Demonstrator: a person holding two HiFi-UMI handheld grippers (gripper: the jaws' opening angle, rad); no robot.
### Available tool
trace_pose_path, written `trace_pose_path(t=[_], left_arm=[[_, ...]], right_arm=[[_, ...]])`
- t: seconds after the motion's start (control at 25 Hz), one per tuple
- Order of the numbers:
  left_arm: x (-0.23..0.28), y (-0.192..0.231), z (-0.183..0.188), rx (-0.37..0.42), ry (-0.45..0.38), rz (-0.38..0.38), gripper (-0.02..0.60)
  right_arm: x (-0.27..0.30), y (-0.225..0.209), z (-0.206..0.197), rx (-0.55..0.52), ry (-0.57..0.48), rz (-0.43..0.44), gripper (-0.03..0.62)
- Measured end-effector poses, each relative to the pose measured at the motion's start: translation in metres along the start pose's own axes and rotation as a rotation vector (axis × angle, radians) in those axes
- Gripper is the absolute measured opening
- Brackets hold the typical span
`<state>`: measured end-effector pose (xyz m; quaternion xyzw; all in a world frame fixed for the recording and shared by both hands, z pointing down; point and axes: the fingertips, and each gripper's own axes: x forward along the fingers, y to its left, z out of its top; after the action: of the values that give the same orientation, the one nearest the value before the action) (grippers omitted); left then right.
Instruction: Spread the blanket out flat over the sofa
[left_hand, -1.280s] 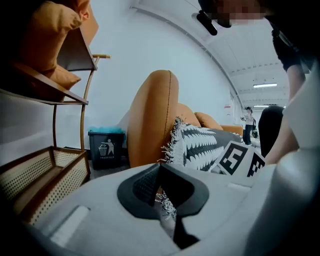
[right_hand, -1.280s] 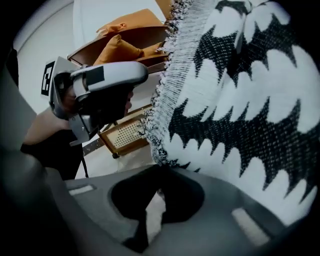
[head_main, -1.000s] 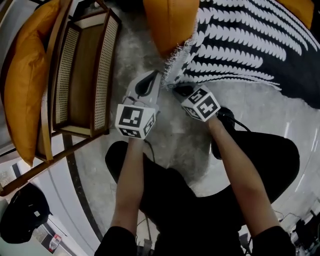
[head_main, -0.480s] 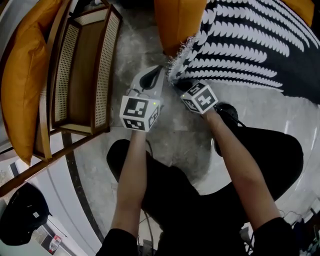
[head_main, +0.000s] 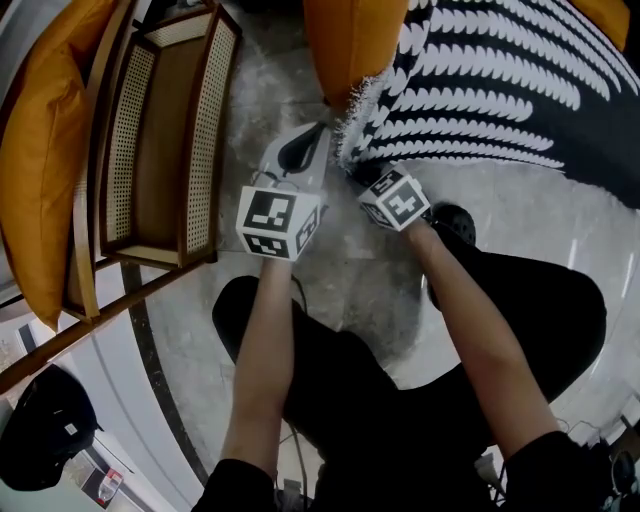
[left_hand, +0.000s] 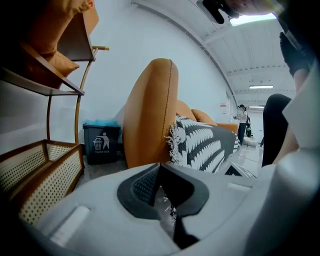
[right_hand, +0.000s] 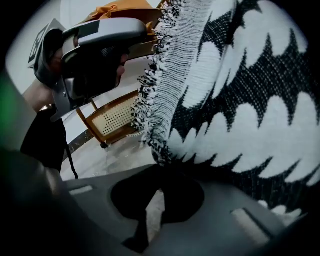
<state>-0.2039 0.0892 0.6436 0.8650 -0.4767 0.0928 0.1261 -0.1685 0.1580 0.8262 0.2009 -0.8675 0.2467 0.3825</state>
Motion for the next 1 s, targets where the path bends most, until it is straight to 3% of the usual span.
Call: trace_pose_path(t=[0.16, 0.36, 0.4, 0.48, 0.72, 1.0], left_arm=[[0.0, 0.0, -0.002, 0.008, 0.008, 0.003, 0.011], [-0.001, -0.003, -0.002, 0.011, 0.001, -0.001, 0.011], [-0.002, -0.004, -0.002, 0.011, 0.0, -0.002, 0.011], [-0.002, -0.004, -0.003, 0.011, -0.003, -0.004, 0.011], [0.0, -0.002, 0.003, -0.014, -0.035, 0.003, 0.011], [0.009, -0.006, 0.009, -0.024, -0.055, 0.006, 0.011]], right_arm=[[-0.001, 0.0, -0.001, 0.001, 0.008, 0.006, 0.008], [-0.011, 0.002, 0.009, 0.016, -0.063, -0.033, 0.012], [-0.013, 0.001, 0.01, 0.002, -0.07, -0.045, 0.02], [-0.013, -0.002, 0.005, -0.018, -0.066, -0.066, 0.101], [-0.029, -0.007, -0.006, -0.043, -0.06, -0.104, 0.134], [-0.062, -0.025, 0.026, 0.019, -0.224, -0.124, 0.133]])
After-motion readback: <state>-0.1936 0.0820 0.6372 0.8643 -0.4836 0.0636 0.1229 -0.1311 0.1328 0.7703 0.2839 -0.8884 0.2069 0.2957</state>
